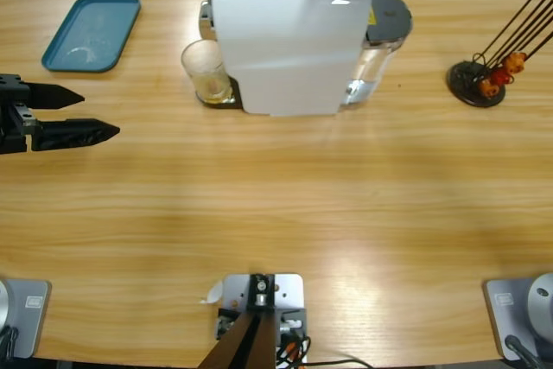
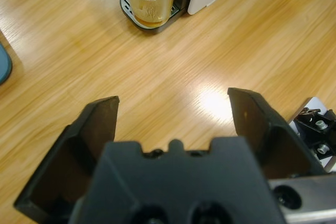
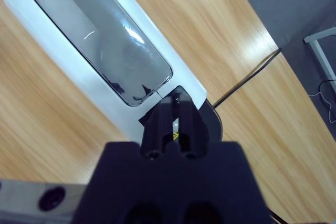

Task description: Pour coffee

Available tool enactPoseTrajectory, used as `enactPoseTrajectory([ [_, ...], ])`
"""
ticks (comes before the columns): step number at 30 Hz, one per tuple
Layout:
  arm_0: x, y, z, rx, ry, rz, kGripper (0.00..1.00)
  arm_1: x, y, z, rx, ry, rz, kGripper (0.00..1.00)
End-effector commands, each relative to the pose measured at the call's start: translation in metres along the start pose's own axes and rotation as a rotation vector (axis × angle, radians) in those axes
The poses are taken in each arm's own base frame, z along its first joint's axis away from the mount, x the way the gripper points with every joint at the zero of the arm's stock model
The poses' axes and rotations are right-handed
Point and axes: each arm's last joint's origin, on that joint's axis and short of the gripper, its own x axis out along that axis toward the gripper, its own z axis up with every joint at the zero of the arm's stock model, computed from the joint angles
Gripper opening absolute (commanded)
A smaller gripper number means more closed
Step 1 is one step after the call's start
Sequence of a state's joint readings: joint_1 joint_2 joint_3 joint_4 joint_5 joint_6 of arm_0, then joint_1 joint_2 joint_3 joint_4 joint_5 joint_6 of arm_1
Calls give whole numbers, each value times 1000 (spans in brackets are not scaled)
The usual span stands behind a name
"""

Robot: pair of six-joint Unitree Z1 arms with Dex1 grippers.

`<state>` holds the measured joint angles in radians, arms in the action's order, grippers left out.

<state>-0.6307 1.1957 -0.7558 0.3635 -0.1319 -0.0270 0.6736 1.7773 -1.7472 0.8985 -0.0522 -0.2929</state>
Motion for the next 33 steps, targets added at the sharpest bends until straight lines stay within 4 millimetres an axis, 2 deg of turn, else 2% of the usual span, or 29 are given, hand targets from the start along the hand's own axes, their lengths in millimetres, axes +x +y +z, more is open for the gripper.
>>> enactPoseTrajectory([
  [1,13,0,-8,-9,55,-8,899,35,0,-12,-8,91,12,0],
  [11,14,0,-7,-8,59,-11,899,30,-10,-10,3,76,-11,0],
  [20,14,0,-7,-6,59,-12,899,39,-9,-9,1,90,2,0],
  [33,15,0,-7,-7,61,-12,899,46,8,-2,-38,107,36,0],
])
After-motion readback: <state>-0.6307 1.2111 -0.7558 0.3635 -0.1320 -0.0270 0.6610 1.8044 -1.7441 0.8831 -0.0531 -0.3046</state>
